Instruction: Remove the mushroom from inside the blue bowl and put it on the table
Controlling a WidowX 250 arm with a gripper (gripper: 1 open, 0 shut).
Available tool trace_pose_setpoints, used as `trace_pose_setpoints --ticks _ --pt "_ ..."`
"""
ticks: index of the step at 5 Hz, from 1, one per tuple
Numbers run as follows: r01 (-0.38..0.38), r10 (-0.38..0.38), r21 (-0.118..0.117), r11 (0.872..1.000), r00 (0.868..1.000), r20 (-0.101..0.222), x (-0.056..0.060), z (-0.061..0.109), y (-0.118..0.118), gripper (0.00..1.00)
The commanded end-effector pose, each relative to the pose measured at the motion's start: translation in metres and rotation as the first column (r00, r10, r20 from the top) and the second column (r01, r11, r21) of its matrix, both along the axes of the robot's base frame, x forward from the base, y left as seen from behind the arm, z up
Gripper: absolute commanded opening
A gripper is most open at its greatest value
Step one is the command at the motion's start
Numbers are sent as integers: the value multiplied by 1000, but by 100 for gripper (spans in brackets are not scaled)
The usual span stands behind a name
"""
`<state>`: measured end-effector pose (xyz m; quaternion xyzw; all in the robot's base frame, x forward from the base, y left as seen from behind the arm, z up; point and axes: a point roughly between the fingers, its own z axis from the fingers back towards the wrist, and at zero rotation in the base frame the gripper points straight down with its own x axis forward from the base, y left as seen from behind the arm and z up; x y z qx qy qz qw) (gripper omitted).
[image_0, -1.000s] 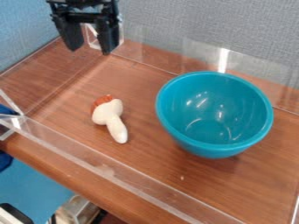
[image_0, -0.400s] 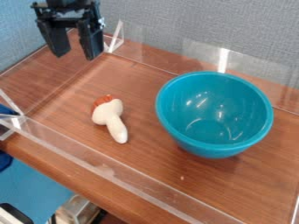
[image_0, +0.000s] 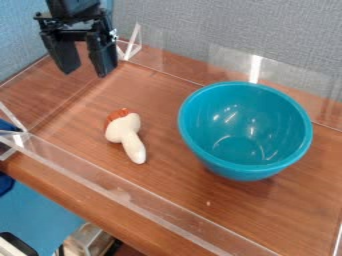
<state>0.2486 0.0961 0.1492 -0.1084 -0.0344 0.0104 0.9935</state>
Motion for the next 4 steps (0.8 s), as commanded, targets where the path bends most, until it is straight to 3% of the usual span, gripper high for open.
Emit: trace_pose_setpoints --ticks 1,2,4 --pt "44 -46 24 999 997 65 9 23 6 100" --pt "75 -75 11 997 996 43 17 25 8 100" --pt "104 -103 -22 994 994 31 1 30 -4 100"
